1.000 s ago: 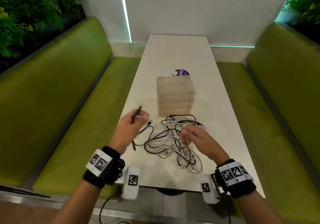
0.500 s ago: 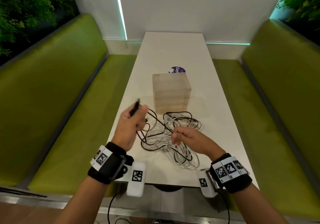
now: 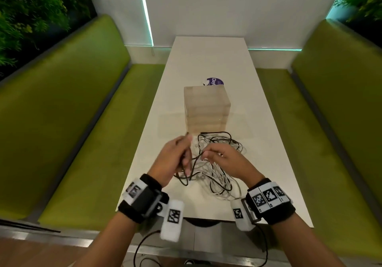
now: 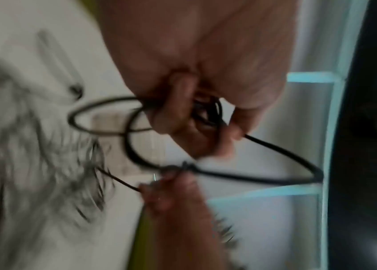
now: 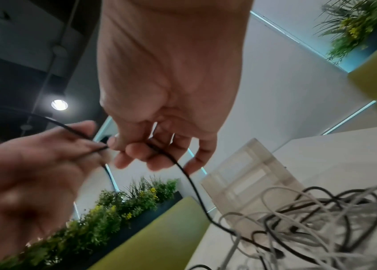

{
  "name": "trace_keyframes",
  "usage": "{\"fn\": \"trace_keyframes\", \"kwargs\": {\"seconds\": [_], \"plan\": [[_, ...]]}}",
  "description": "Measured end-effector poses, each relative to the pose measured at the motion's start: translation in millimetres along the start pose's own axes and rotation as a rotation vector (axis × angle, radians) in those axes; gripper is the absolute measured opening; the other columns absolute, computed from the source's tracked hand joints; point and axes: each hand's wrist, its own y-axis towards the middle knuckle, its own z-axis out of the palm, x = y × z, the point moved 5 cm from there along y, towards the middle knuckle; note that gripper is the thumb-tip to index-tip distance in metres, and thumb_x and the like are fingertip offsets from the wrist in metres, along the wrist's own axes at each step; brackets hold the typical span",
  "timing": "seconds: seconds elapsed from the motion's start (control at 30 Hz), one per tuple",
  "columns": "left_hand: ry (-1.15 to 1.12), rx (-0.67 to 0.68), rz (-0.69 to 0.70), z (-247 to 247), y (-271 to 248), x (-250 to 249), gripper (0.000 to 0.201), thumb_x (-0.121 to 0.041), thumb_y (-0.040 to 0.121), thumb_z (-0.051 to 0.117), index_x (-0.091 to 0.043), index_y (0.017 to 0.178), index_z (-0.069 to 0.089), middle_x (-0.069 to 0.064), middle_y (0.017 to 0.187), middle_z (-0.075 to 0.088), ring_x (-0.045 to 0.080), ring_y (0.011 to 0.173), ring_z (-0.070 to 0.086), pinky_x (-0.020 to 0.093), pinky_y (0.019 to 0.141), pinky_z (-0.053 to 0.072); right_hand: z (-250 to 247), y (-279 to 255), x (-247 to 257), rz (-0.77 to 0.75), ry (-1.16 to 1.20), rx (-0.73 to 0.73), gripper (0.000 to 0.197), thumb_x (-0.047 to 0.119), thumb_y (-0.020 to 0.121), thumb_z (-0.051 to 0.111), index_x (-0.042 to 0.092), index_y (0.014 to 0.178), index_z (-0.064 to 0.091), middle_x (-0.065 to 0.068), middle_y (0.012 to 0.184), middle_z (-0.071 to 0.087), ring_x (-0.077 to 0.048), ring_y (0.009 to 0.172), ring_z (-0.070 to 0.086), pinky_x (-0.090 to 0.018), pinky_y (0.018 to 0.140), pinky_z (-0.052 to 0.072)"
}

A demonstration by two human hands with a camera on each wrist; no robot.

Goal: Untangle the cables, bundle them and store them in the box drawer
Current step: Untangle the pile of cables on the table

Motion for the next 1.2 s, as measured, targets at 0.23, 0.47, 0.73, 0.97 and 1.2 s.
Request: {"fn": "trace_keyframes", "kwargs": {"seconds": [0.23,0.47,0.73,0.97,1.2], "plan": [[0.380,0.182,0.023,14,-3,9,0.034,-0.036,0.095,0.055,-0.009,0.074,0.061,-0.008,0.043,0.037,0.011,0.037,0.030,0.021,0.037,0.028,-11,-2,8,0.064,0.300,-0.087,0.013,0.008,0.090,0.060,0.014,0.088,0.049,0.003,0.067,0.061,-0.012,0.064,0.057,-0.027,0.068,0.047],[0.008,0.136,0.141,11,-13,-31,0.037,-0.019,0.093,0.055,-0.019,0.055,0.056,-0.005,0.036,0.033,0.006,0.025,0.023,0.012,0.029,0.021,15,23,-24,0.056,-0.188,0.183,0.011,0.015,0.089,0.063,0.006,0.095,0.064,-0.002,0.091,0.063,-0.013,0.084,0.056,-0.025,0.080,0.043],[-0.296,0.107,0.362,-43,-49,-132,0.031,-0.039,0.069,0.078,-0.024,0.052,0.056,-0.012,0.033,0.036,-0.001,0.024,0.029,0.010,0.025,0.019,18,30,-114,0.337,-0.218,-0.024,0.015,0.004,0.088,0.057,0.003,0.084,0.071,-0.017,0.090,0.069,-0.035,0.090,0.063,-0.041,0.084,0.047],[0.055,0.008,0.349,-49,-41,-101,0.036,-0.021,0.091,0.056,-0.020,0.055,0.053,-0.006,0.037,0.033,0.004,0.026,0.022,0.010,0.029,0.018,4,29,-36,0.179,0.112,-0.075,0.015,0.028,0.097,0.050,0.033,0.105,0.062,-0.002,0.102,0.068,-0.016,0.078,0.064,-0.029,0.069,0.048],[0.321,0.229,0.141,-18,-22,-40,0.031,-0.019,0.093,0.057,-0.011,0.063,0.055,-0.003,0.037,0.033,0.008,0.031,0.024,0.017,0.037,0.023,1,9,61,-0.060,0.310,0.068,0.031,0.019,0.095,0.055,0.027,0.125,0.058,0.003,0.109,0.068,-0.015,0.082,0.064,-0.032,0.074,0.051]]}}
